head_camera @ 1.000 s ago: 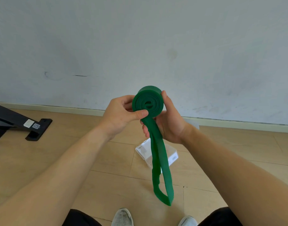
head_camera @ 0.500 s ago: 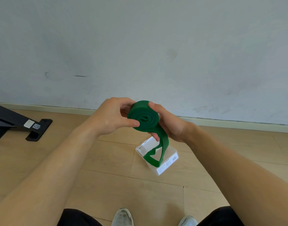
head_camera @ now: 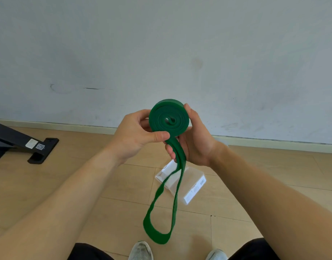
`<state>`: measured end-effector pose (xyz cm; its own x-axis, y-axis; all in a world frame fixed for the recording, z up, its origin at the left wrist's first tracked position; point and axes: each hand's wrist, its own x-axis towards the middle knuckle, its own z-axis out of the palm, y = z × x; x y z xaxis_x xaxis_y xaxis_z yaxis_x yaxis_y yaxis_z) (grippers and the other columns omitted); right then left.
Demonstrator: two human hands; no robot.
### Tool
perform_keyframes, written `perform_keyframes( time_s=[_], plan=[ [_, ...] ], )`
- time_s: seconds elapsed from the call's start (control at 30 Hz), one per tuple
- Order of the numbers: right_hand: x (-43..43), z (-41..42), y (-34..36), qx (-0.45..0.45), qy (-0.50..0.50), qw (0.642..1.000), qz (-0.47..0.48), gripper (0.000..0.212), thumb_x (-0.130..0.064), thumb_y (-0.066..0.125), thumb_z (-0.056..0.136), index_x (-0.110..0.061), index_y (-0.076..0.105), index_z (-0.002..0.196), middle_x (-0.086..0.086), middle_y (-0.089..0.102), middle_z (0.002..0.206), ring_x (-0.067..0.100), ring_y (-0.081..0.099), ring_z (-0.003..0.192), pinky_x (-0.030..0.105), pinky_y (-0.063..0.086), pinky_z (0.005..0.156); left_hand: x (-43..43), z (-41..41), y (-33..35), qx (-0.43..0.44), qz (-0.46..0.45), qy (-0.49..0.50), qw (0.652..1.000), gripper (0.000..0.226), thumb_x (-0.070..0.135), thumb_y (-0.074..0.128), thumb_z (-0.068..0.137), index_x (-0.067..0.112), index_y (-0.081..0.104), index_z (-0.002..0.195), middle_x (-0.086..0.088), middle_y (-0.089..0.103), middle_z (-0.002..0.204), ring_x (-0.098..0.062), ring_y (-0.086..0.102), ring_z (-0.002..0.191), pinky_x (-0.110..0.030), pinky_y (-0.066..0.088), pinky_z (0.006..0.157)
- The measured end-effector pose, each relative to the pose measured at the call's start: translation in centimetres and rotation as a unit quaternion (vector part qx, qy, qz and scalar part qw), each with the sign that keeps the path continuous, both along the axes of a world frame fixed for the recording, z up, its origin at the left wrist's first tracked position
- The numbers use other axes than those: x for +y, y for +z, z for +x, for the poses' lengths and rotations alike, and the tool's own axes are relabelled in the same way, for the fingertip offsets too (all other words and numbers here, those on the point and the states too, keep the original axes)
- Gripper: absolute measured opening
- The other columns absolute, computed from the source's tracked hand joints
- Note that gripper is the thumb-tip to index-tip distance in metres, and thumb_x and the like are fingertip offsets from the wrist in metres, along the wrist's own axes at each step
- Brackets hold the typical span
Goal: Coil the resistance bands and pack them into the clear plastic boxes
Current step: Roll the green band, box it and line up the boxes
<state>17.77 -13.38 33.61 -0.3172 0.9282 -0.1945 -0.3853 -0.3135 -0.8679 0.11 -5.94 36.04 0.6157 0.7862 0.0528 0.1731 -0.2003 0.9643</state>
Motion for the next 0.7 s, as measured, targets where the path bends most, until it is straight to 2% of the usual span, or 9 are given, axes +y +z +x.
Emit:
perform_keyframes(
  time_s=[0.1,0.13,0.23,0.37,0.43,0.5,0.57,0.63,0.7],
  plan=[
    [-0.4,1.1,0.4,-0.129,0.096,0.987,-0.027,0.109,-0.093,0.009,0.076,-0.001,0.066,0.086,0.021,0.064,0.075,0.030,0.059,0.064,0.033,0.051,0.068,1.0,-1.2,0.7,0.022,0.001,-0.023,0.999,0.062,0.013,0.087,0.059,0.008,0.067,0.118,-0.003,0.079,0.100,-0.016,0.076,0.093,-0.025,0.059,0.078],
    [-0.5,1.4,0.4,-0.181,0.115,0.976,-0.030,0.114,-0.095,0.005,0.073,0.002,0.064,0.084,0.020,0.065,0.074,0.028,0.060,0.064,0.032,0.049,0.070,1.3,-1.6,0.8,0.042,0.005,-0.032,0.999,0.059,0.008,0.088,0.061,0.009,0.067,0.117,-0.001,0.079,0.099,-0.015,0.076,0.092,-0.023,0.058,0.077],
    [-0.3,1.7,-0.1,-0.277,0.133,0.951,-0.022,0.124,-0.097,0.009,0.073,0.010,0.062,0.110,0.020,0.064,0.078,0.027,0.059,0.066,0.035,0.050,0.076,1.5,-2.3,1.0,0.135,0.048,-0.081,0.986,0.051,0.002,0.090,0.067,0.017,0.070,0.112,0.006,0.079,0.100,-0.012,0.075,0.094,-0.023,0.058,0.083],
    [-0.4,0.8,0.4,-0.278,0.106,0.955,0.002,0.096,-0.083,0.017,0.084,-0.004,0.064,0.111,0.008,0.062,0.070,0.023,0.054,0.059,0.032,0.051,0.062,1.8,-1.8,0.7,0.232,0.096,-0.117,0.961,0.045,0.013,0.093,0.069,0.021,0.071,0.108,0.009,0.078,0.098,-0.010,0.074,0.093,-0.035,0.059,0.091],
    [-0.4,0.4,0.4,-0.269,0.077,0.960,0.012,0.089,-0.080,0.023,0.088,-0.004,0.064,0.110,0.007,0.059,0.068,0.022,0.050,0.055,0.032,0.046,0.058,2.1,-1.5,0.7,0.250,0.118,-0.113,0.954,0.046,0.016,0.093,0.069,0.024,0.070,0.108,0.010,0.078,0.097,-0.009,0.073,0.093,-0.039,0.058,0.091],
    [-0.2,0.4,0.0,-0.242,0.040,0.969,0.021,0.089,-0.077,0.025,0.093,0.001,0.061,0.116,0.009,0.056,0.067,0.020,0.046,0.051,0.032,0.042,0.055,1.9,-1.4,0.3,0.208,0.108,-0.084,0.969,0.048,0.012,0.091,0.071,0.023,0.067,0.112,0.005,0.077,0.101,-0.010,0.073,0.096,-0.038,0.058,0.093],
    [0.0,0.6,-0.6,-0.187,0.000,0.982,0.027,0.089,-0.076,0.024,0.094,0.000,0.061,0.123,0.014,0.052,0.072,0.020,0.044,0.048,0.030,0.040,0.052,1.0,-1.4,-0.7,0.116,0.035,-0.046,0.992,0.058,0.008,0.088,0.075,0.022,0.061,0.125,0.000,0.076,0.108,-0.012,0.071,0.104,-0.036,0.056,0.097],
    [0.2,0.6,-0.8,-0.121,-0.026,0.992,0.031,0.090,-0.080,0.024,0.091,-0.005,0.066,0.119,0.015,0.049,0.075,0.020,0.043,0.046,0.029,0.039,0.050,0.0,-0.8,-1.7,0.027,-0.058,-0.031,0.997,0.062,0.011,0.086,0.076,0.018,0.057,0.130,-0.001,0.075,0.115,-0.015,0.069,0.112,-0.037,0.054,0.100],
    [0.3,0.4,-0.5,-0.062,-0.047,0.997,0.028,0.089,-0.083,0.023,0.088,-0.011,0.071,0.111,0.013,0.049,0.069,0.018,0.044,0.044,0.028,0.040,0.048,-0.7,0.2,-2.4,-0.038,-0.087,-0.014,0.995,0.051,0.016,0.083,0.078,0.013,0.061,0.124,-0.003,0.075,0.115,-0.021,0.069,0.114,-0.042,0.052,0.103]
  ],
)
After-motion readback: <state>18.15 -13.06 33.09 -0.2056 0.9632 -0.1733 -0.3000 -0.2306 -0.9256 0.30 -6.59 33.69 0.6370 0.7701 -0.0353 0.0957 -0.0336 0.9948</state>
